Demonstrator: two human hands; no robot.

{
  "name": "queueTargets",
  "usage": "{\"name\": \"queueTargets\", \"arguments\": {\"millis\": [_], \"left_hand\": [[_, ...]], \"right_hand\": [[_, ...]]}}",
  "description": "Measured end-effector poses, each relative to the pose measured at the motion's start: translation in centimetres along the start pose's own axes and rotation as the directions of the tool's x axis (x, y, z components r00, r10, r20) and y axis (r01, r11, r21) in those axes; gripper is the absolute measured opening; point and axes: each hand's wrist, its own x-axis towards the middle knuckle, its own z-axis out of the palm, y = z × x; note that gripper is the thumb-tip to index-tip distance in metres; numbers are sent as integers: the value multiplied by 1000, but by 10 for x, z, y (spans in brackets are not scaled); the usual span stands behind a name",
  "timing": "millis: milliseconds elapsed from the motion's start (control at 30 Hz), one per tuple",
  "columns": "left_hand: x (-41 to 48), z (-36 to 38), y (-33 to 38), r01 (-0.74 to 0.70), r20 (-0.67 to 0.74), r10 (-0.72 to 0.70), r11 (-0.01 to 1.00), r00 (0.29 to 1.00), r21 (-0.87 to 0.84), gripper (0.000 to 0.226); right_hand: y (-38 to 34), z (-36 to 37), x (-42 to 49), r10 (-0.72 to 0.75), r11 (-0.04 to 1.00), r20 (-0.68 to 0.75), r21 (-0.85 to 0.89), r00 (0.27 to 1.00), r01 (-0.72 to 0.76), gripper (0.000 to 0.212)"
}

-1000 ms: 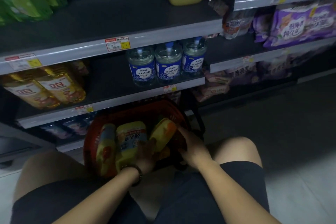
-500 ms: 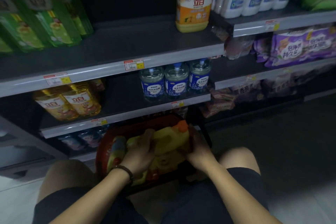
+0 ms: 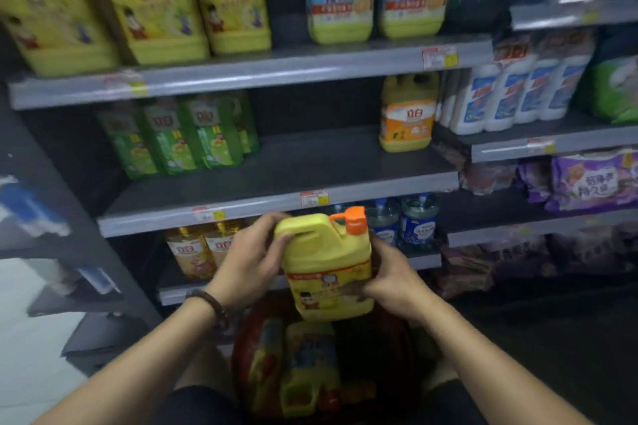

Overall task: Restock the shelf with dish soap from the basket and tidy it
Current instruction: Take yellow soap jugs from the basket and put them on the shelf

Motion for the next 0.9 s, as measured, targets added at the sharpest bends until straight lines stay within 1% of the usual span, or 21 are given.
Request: {"name": "queueTargets", "arguments": {"millis": [33, 100, 200, 233, 300, 367, 400, 533, 600, 667, 800, 833, 900], "left_hand": [[6, -13, 8, 2, -18, -2, 1000, 1000, -23, 15], [18, -40, 24, 17, -56, -24, 992, 998, -128, 20], [36, -76, 42, 22, -113, -58, 955, 992, -296, 38], [39, -86, 45, 40, -106, -81, 937, 991, -348, 45], [43, -101, 47, 113, -18, -134, 896, 991, -430, 58], [45, -107, 48, 181, 66, -169, 902, 983, -392, 62], [48, -108, 48, 181, 70, -167, 909, 984, -376, 60], [78, -125, 59, 83, -48, -117, 892, 992, -444, 53], [100, -141, 66, 59, -61, -100, 877, 993, -477, 53], [124, -158, 69, 52, -58, -92, 870, 994, -490, 58], [179, -191, 71, 56, -118, -119, 896, 986, -440, 69], [192, -198, 72, 67, -130, -136, 898, 982, -434, 69], [218, -207, 70, 85, -144, -166, 888, 976, -452, 61]], "right_hand": [[-15, -2, 5, -13, 1000, -16, 22, 1000, 13, 84], [-47, -8, 13, -50, 997, -33, 53, 998, 52, 73], [-96, -20, 22, -107, 987, -64, 110, 992, 114, 61], [-111, -24, 25, -115, 982, -74, 140, 991, 125, 58], [-143, -33, 34, -127, 967, -102, 210, 987, 146, 55], [-176, -42, 42, -154, 951, -129, 249, 980, 182, 56], [-192, -47, 47, -178, 945, -131, 252, 975, 206, 57], [-251, -66, 72, -247, 932, -141, 237, 959, 275, 61], [-275, -76, 89, -247, 933, -154, 228, 957, 277, 59], [-297, -84, 109, -243, 931, -159, 239, 957, 276, 54], [-335, -98, 152, -230, 926, -167, 264, 959, 269, 47], [-343, -100, 166, -229, 926, -172, 264, 958, 269, 45], [-357, -103, 192, -228, 926, -196, 260, 954, 275, 43]]}}
